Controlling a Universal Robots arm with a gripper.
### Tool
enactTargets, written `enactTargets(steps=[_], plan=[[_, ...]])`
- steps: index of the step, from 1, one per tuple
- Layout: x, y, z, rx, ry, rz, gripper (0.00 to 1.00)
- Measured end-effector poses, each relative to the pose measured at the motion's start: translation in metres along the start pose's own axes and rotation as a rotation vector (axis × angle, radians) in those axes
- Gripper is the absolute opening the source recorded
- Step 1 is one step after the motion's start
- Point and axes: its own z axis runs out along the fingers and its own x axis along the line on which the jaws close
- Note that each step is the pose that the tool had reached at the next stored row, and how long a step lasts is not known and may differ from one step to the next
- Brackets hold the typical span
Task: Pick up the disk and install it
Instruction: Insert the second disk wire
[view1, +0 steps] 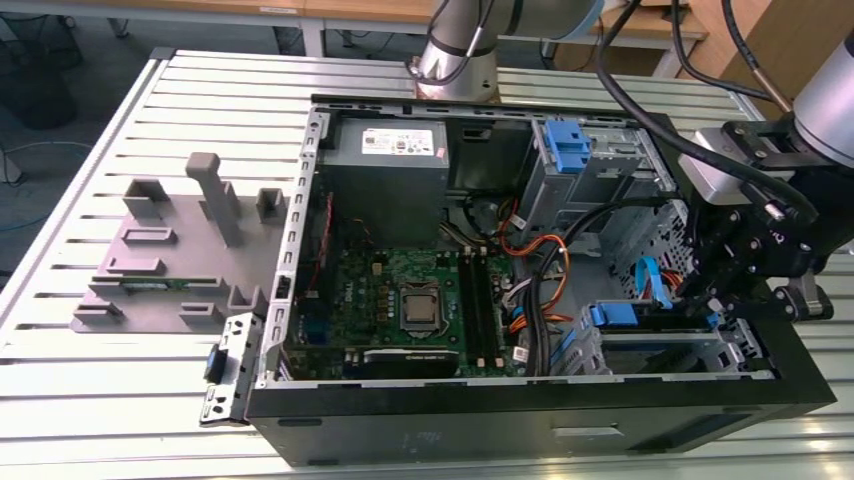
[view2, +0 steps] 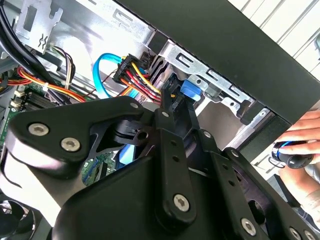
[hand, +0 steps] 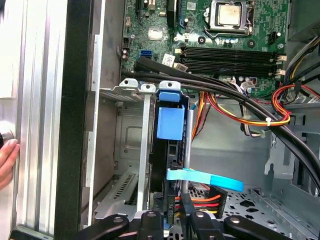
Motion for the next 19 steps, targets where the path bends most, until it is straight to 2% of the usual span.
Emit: enactTargets(steps=[7, 9, 16, 19], plan=[[0.0, 0.0, 0.0, 0.0, 0.0003, 0.0, 0.26], [0.0, 0.0, 0.0001, 0.0, 0.0002, 0.0, 0.16], [0.0, 0.0001, 0.0002, 0.0, -0.0002, 0.0, 0.16], [0.0001, 0.0, -0.0027, 0.0, 0.0, 0.001, 0.16]])
